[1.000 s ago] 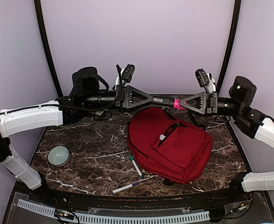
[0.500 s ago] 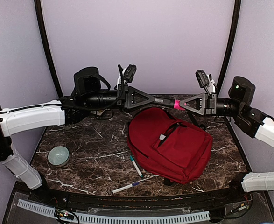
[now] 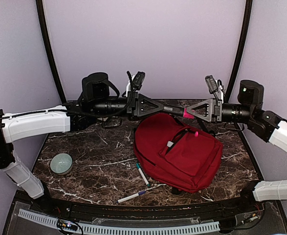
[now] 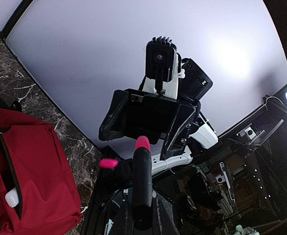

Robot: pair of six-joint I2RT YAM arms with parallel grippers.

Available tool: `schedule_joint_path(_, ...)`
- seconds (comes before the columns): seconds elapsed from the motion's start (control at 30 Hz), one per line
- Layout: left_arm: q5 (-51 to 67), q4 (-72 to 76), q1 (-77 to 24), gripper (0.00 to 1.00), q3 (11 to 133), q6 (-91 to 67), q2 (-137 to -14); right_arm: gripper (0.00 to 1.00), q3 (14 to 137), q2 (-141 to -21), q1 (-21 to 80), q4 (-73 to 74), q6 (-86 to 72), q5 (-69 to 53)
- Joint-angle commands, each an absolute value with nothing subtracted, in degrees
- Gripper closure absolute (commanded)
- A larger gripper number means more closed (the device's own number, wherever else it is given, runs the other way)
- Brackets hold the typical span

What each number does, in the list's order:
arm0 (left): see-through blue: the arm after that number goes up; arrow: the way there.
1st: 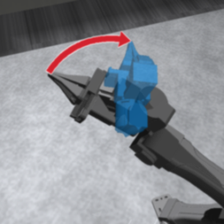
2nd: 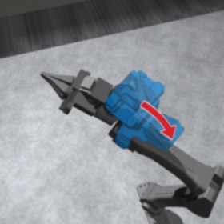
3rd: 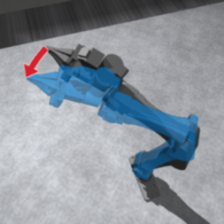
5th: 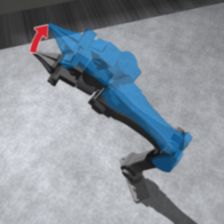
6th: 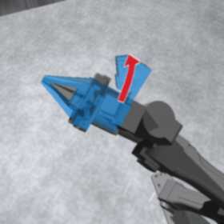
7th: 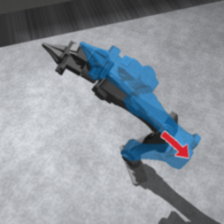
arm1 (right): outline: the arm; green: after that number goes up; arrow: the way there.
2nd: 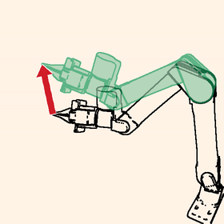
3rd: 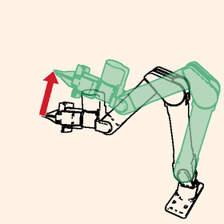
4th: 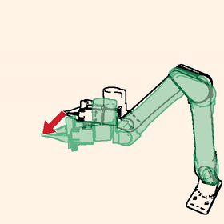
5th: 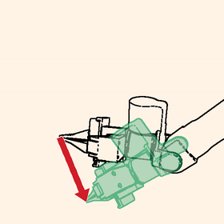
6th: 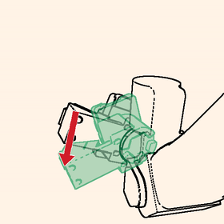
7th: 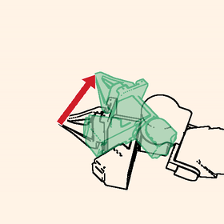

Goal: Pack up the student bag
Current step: Pass from the right arm to the left, then place the pen in the lower front pocket of the bag.

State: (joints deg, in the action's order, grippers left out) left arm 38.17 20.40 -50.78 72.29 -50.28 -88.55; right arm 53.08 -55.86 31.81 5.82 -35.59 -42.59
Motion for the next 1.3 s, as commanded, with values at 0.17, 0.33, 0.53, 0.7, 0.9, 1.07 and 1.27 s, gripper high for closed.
schedule_joint_path(0.17, 34.77, 7.66, -47.68, 1.0, 77.45, -43.12, -89.24, 0.16, 58.16, -50.44, 29.78, 23.06, -24.37, -18.78)
schedule_joint_path(0.33, 36.17, -0.01, -47.14, 1.0, 82.43, -37.81, -92.64, 0.12, 57.84, -46.01, 29.1, 26.11, -22.96, -10.95)
schedule_joint_path(0.53, 36.39, -3.5, -45.98, 1.0, 85.12, -35.55, -96.16, 0.1, 57.62, -42.56, 28.98, 28.76, -23.39, -4.95)
schedule_joint_path(0.7, 36.73, -9.91, -45.22, 1.0, 89.61, -31.95, -99.98, 0.09, 57.05, -40.84, 29.0, 31.33, -24.05, -0.91)
schedule_joint_path(0.9, 37.6, -17.21, -44.72, 1.0, 96.24, -27.69, -105.07, 0.09, 57.04, -39.58, 29.0, 34.33, -24.84, 4.51)
schedule_joint_path(1.07, 38.73, -19.73, -44.22, 1.0, 99.24, -26.33, -108.54, 0.09, 57.21, -39.41, 29.0, 35.96, -25.43, 6.8)
schedule_joint_path(1.27, 37.3, -25.07, -43.97, 1.0, 103.82, -23.38, -112.06, 0.08, 57.32, -39.42, 29.0, 36.4, -25.83, 7.85)
